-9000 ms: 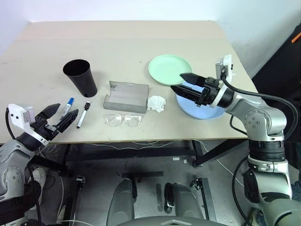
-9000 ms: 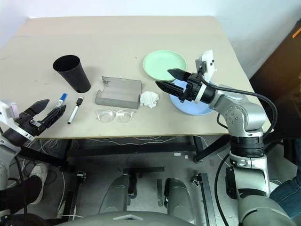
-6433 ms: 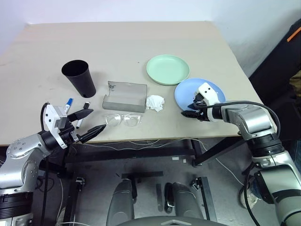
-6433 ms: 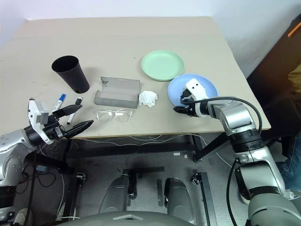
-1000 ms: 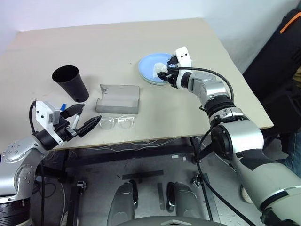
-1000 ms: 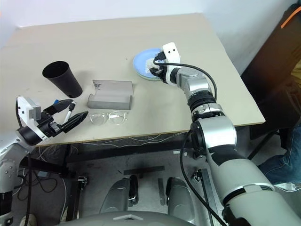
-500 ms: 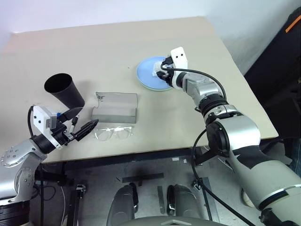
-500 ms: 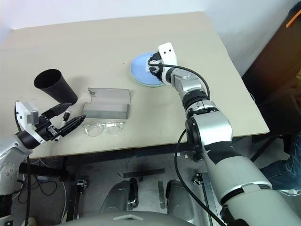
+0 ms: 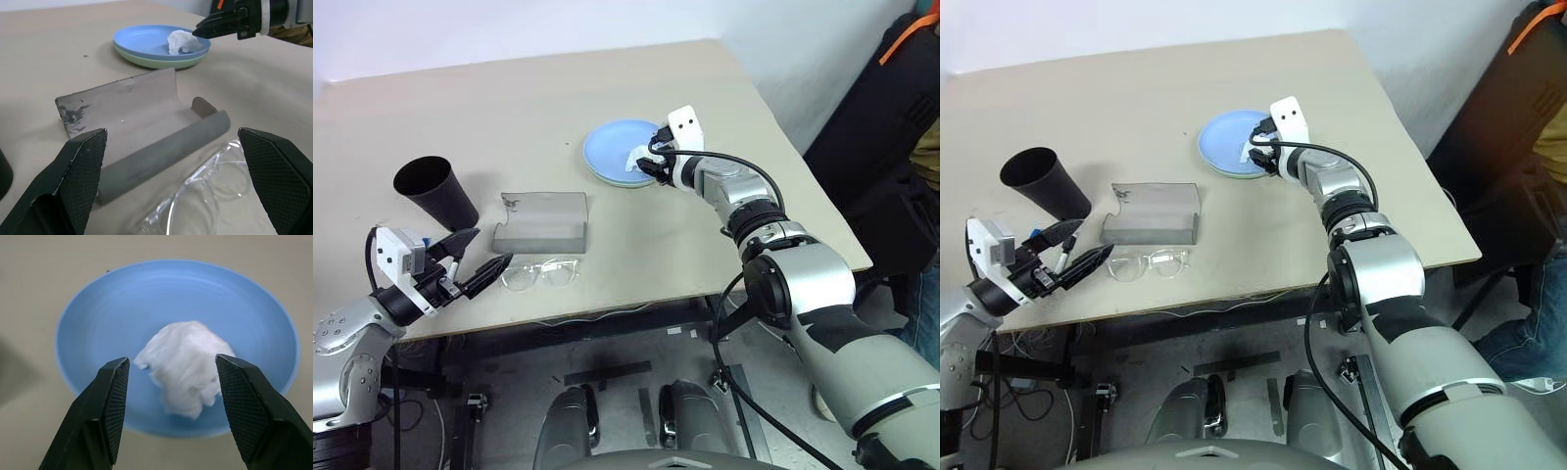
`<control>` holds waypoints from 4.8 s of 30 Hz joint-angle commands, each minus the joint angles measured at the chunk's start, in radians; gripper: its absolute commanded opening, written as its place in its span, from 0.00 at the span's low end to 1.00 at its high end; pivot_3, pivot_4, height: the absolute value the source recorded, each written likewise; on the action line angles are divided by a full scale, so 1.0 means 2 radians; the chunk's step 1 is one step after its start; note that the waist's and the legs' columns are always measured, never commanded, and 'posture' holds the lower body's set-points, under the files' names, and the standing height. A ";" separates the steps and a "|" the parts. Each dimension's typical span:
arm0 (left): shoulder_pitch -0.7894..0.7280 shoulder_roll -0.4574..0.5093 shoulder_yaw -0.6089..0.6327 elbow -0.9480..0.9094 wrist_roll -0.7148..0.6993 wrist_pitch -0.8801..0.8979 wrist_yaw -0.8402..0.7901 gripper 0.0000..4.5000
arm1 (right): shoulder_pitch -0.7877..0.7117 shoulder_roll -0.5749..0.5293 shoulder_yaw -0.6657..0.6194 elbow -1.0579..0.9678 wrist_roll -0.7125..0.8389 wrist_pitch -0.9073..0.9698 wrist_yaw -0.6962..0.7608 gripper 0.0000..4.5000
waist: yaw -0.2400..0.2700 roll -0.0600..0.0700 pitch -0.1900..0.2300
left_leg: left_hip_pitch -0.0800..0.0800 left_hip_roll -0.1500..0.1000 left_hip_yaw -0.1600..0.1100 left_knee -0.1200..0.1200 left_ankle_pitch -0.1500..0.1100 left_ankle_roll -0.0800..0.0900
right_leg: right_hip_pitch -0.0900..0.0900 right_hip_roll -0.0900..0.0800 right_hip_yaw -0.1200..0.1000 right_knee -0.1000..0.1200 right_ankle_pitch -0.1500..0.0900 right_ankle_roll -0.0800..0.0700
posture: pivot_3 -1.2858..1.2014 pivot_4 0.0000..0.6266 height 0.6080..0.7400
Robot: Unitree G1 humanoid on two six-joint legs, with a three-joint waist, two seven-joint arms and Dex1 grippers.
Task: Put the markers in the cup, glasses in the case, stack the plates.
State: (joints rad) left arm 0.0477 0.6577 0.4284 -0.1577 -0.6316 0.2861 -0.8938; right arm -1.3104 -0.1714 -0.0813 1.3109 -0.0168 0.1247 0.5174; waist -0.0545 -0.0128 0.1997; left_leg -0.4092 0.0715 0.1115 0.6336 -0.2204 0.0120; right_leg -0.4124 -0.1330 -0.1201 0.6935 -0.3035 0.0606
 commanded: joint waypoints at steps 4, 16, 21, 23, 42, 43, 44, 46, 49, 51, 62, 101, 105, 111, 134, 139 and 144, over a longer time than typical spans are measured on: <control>-0.014 0.006 0.011 -0.001 -0.003 -0.007 -0.001 1.00 | -0.006 0.001 -0.008 -0.024 0.011 -0.017 0.025 0.66 | -0.002 0.000 0.000 | 0.000 0.000 -0.002 0.000 0.007 -0.012 | 0.000 0.000 -0.001 0.000 0.007 0.001 | 0.52 0.24 0.74; -0.023 0.006 0.013 0.002 0.000 -0.005 0.009 1.00 | 0.023 0.010 0.004 -0.119 0.054 0.016 0.189 0.66 | -0.005 0.000 0.000 | -0.011 0.003 -0.003 0.008 0.010 -0.017 | -0.005 0.002 0.000 -0.005 0.019 0.004 | 0.52 0.24 0.74; -0.020 0.008 0.017 0.004 -0.002 -0.003 0.011 1.00 | 0.083 0.028 0.042 -0.262 0.072 0.104 0.236 0.66 | -0.004 0.000 0.000 | -0.014 0.006 -0.002 0.008 0.011 -0.018 | -0.009 0.005 0.000 -0.005 0.019 0.004 | 0.52 0.24 0.74; -0.022 0.008 0.020 0.011 0.002 -0.011 0.012 1.00 | 0.113 0.032 0.067 -0.335 0.078 0.150 0.246 0.66 | -0.003 0.000 0.000 | -0.016 0.007 -0.003 0.008 0.011 -0.018 | -0.011 0.006 0.000 -0.005 0.020 0.003 | 0.52 0.24 0.74; 0.045 0.064 0.064 0.001 -0.028 0.055 -0.040 1.00 | 0.096 0.073 0.242 -0.420 0.053 0.257 0.267 0.66 | 0.004 0.000 0.000 | -0.020 0.008 -0.002 0.007 0.011 -0.019 | -0.015 0.007 0.000 -0.007 0.021 0.001 | 0.52 0.24 0.74; 0.052 0.066 0.065 -0.004 -0.029 0.059 -0.044 1.00 | 0.088 0.082 0.246 -0.402 0.048 0.251 0.264 0.66 | 0.005 0.000 0.000 | -0.020 0.008 -0.002 0.007 0.011 -0.019 | -0.016 0.007 0.000 -0.007 0.021 0.001 | 0.52 0.24 0.74; 0.057 0.067 0.066 -0.009 -0.030 0.062 -0.046 1.00 | 0.082 0.087 0.249 -0.389 0.044 0.247 0.263 0.66 | 0.005 0.000 0.000 | -0.020 0.008 -0.002 0.007 0.011 -0.020 | -0.016 0.007 0.000 -0.007 0.021 0.001 | 0.52 0.24 0.74; 0.062 0.063 0.073 -0.017 -0.035 0.063 -0.046 1.00 | 0.066 0.102 0.251 -0.354 0.037 0.237 0.258 0.66 | 0.006 0.000 0.000 | -0.020 0.008 -0.002 0.007 0.010 -0.021 | -0.016 0.007 0.000 -0.007 0.021 0.001 | 0.52 0.24 0.74; 0.070 0.059 0.081 -0.030 -0.039 0.061 -0.044 1.00 | 0.044 0.122 0.252 -0.309 0.028 0.224 0.251 0.66 | 0.006 0.000 0.000 | -0.020 0.008 -0.003 0.007 0.010 -0.021 | -0.016 0.007 -0.001 -0.010 0.022 -0.001 | 0.52 0.24 0.74; 0.078 0.059 0.083 -0.038 -0.035 0.058 -0.043 1.00 | 0.034 0.131 0.254 -0.286 0.021 0.218 0.250 0.66 | 0.005 0.000 0.000 | -0.021 0.009 -0.003 0.006 0.010 -0.021 | -0.016 0.008 -0.002 -0.014 0.023 -0.002 | 0.52 0.24 0.74; 0.094 0.044 0.081 -0.063 -0.028 0.055 -0.022 1.00 | 0.003 0.152 0.257 -0.188 -0.028 0.168 0.245 0.66 | 0.005 0.000 0.000 | -0.027 0.008 -0.002 0.006 0.011 -0.019 | -0.019 0.009 -0.002 -0.014 0.025 0.000 | 0.52 0.24 0.74; 0.076 0.031 0.056 -0.060 -0.024 0.053 -0.018 1.00 | -0.061 0.124 0.171 -0.175 0.008 0.204 0.313 0.07 | 0.005 0.000 0.000 | -0.027 0.014 -0.002 0.007 0.012 -0.023 | -0.020 0.015 -0.001 -0.014 0.027 -0.002 | 0.52 0.24 0.74; 0.074 0.030 0.054 -0.058 -0.024 0.052 -0.019 1.00 | -0.078 0.114 0.159 -0.145 0.005 0.183 0.304 0.07 | 0.005 0.000 0.000 | -0.027 0.015 -0.002 0.007 0.013 -0.022 | -0.020 0.015 -0.001 -0.014 0.027 -0.003 | 0.52 0.24 0.74; 0.064 0.025 0.054 -0.055 -0.024 0.048 -0.015 1.00 | -0.105 0.099 0.149 -0.101 -0.006 0.078 0.280 0.07 | 0.005 0.000 0.000 | -0.027 0.014 -0.001 0.007 0.012 -0.023 | -0.021 0.015 -0.001 -0.014 0.027 -0.003 | 0.52 0.24 0.74; 0.084 0.010 0.067 -0.080 -0.027 0.043 0.001 1.00 | -0.086 0.170 0.178 0.001 -0.103 -0.055 0.181 0.07 | 0.005 0.000 0.000 | -0.027 0.015 -0.001 0.007 0.013 -0.022 | -0.021 0.015 0.000 -0.014 0.027 -0.003 | 0.52 0.24 0.74; 0.090 0.008 0.069 -0.085 -0.028 0.042 0.004 1.00 | -0.086 0.179 0.176 0.006 -0.111 -0.048 0.186 0.07 | 0.005 0.000 0.000 | -0.027 0.015 -0.001 0.007 0.013 -0.022 | -0.021 0.015 0.000 -0.013 0.027 -0.003 | 0.52 0.24 0.74; 0.093 0.007 0.071 -0.089 -0.031 0.040 0.008 1.00 | -0.086 0.185 0.173 0.007 -0.110 -0.042 0.196 0.07 | 0.005 0.000 0.000 | -0.027 0.015 -0.001 0.007 0.013 -0.022 | -0.021 0.015 0.000 -0.014 0.027 -0.003 | 0.52 0.24 0.74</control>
State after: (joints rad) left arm 0.2284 0.6689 0.5361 -0.2998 -0.6797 0.3839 -0.8814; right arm -1.4686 0.1571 0.2742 1.3364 -0.2402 0.0418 0.9018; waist -0.0447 -0.0130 0.1997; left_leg -0.4634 0.1012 0.1101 0.6472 -0.1942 -0.0328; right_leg -0.4552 -0.1021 -0.1205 0.6665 -0.2494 0.0542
